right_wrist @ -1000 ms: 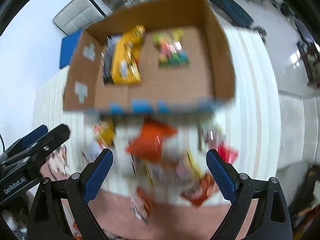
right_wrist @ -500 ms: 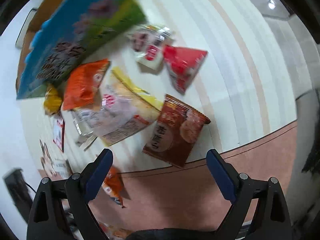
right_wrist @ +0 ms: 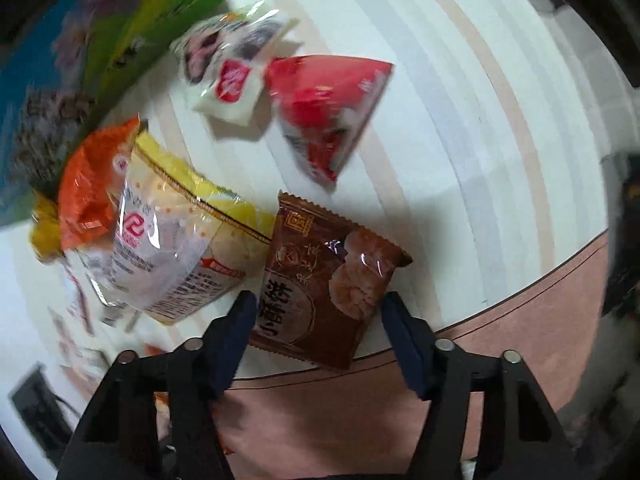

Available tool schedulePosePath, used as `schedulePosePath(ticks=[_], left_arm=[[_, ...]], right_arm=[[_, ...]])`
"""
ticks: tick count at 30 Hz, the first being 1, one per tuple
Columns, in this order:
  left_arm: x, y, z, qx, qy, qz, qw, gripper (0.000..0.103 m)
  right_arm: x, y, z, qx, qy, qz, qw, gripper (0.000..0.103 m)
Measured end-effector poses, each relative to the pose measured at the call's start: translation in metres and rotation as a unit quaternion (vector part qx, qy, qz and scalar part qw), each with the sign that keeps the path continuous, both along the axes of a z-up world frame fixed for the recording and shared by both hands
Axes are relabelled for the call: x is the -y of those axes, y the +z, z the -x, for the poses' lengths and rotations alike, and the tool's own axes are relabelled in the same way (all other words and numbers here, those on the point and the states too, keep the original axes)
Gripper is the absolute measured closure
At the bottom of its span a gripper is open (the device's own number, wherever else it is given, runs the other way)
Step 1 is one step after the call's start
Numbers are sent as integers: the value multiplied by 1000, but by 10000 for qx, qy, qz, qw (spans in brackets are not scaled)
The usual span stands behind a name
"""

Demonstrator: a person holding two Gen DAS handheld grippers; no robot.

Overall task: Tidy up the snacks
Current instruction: 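Grasp the orange-white chip bag with the left tool while the right tool grasps the brown dumpling packet, then carry both packets into the box and open both tools to drop them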

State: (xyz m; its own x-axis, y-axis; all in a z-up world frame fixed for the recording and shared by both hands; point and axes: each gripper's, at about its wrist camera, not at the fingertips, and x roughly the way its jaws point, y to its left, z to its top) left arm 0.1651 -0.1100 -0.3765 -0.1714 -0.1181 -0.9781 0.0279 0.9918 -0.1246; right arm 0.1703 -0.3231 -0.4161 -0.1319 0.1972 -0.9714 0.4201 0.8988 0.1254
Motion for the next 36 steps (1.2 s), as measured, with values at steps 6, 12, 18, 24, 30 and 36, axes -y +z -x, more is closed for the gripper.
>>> schedulePosePath(ticks=[6, 12, 18, 24, 30, 36], left_arm=[[4, 2, -9, 32, 58, -132, 9999, 53], [6, 11, -2, 72, 70, -250, 9996, 55], [-10, 12, 23, 48, -100, -344, 9993, 54], [-7, 9, 35, 108, -313, -469, 9984, 55], [12, 11, 34, 252, -353, -531, 9976, 58], [16, 33, 40, 405, -339, -452, 9976, 59]], right_arm=[[-19, 2, 4, 94, 711, 379, 9967, 44], [-43, -2, 31, 35, 1233, 359, 9917, 45], [-62, -3, 55, 5, 1607, 421, 9861, 44], [-68, -10, 58, -30, 1477, 409, 9882, 41], [-65, -3, 61, 180, 1480, 485, 9876, 45], [-66, 19, 76, 339, 1515, 324, 9873, 45]])
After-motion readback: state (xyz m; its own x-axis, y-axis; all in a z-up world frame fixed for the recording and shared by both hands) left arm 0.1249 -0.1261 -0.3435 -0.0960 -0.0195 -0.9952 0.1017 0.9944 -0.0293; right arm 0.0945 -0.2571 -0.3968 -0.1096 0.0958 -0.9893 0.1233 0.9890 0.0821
